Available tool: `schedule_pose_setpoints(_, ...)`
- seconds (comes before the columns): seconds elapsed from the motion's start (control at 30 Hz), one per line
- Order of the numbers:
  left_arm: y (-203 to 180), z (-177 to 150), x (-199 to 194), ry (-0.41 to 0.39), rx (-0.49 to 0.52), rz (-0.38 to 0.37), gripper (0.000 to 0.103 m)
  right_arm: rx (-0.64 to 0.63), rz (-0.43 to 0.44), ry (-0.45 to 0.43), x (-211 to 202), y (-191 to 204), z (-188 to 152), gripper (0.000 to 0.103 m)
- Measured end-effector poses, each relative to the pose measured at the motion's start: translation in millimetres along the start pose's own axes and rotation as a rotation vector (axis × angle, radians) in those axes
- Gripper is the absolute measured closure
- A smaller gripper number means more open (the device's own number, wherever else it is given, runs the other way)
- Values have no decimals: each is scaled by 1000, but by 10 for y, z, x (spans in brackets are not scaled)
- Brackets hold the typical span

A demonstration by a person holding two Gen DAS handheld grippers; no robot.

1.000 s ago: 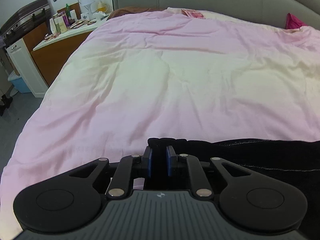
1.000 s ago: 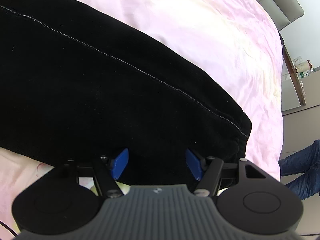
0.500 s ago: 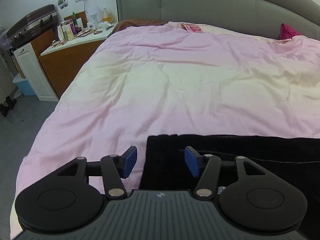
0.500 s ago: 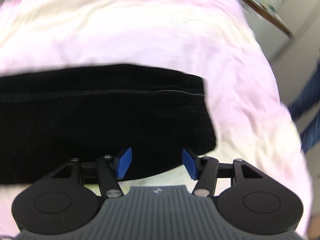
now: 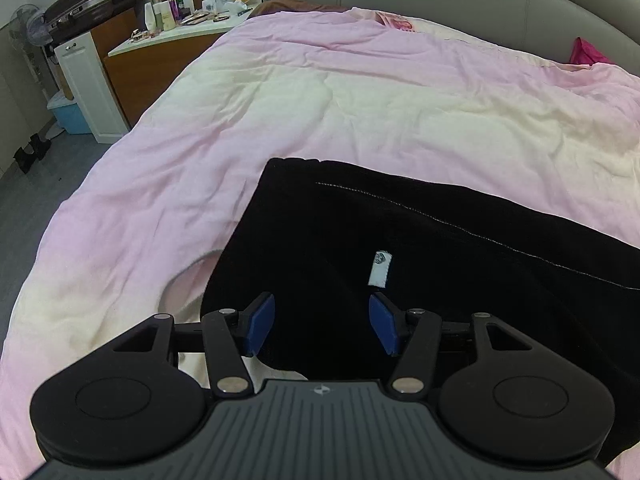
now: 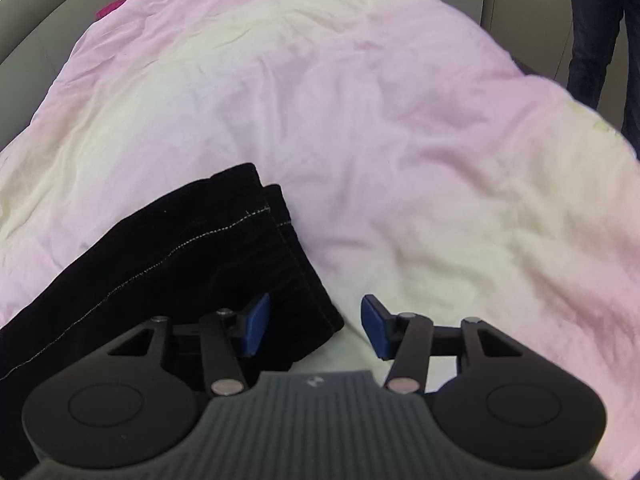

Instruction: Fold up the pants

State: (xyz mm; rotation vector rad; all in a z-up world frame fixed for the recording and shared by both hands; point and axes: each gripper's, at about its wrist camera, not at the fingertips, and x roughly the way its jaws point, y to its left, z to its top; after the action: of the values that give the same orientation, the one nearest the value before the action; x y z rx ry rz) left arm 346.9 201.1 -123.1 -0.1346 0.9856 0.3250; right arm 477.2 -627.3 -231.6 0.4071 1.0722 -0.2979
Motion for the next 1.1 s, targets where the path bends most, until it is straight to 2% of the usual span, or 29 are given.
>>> schedule_pose_setpoints(0.07, -70, -70, 0, 14, -14, -5, 39, 30, 57, 39, 148, -72, -11, 54)
schedule_pose_setpoints(0.13, -128, -121, 13, 25, -27, -3, 38, 73, 91, 82, 283, -103, -41, 43)
schedule_pose_setpoints(0.23, -194, -197, 26, 40, -49, -4, 39, 138, 121, 119, 485, -158, -84, 42)
schedule_pose_setpoints(0.3, -213, -246, 29, 49, -71, -9, 39, 175, 135, 118, 543, -184, -104, 45)
schedule_pose_setpoints(0.37, -226, -295, 22, 58, -86, -12, 39, 195, 112, 91, 489, -155, -103, 61)
schedule_pose_setpoints(0.43, -225, -343, 5, 58, -101, -11, 39, 184, 94, 17, 295, -83, -25, 71)
schedule_pose_setpoints(0.5, -221, -409, -36, 53, -125, -20, 39, 139, 88, -50, 137, -26, 58, 74)
schedule_pose_setpoints(0.63, -254, -588, -196, 41, -143, -75, 39, 106, 17, 4, 313, 29, 49, 74)
schedule_pose_setpoints(0.7, -332, -682, -307, 35, -97, -95, 39, 81, 4, 2, 351, 59, 19, 70)
schedule_pose_setpoints(0.77, -450, -783, -420, 28, -22, -121, 39, 16, -23, -9, 305, 123, 37, 60)
schedule_pose_setpoints(0.97, -863, -1156, -537, 69, 145, -269, 38, -301, -89, -79, -177, 433, -154, 56)
schedule_pose_setpoints(1.03, -1036, -1328, -540, 79, 220, -300, 38, -373, -74, -93, -300, 572, -275, 55)
schedule_pose_setpoints(1.1, -1232, -1521, -531, 75, 306, -290, 36, -425, -35, -100, -382, 737, -410, 55)
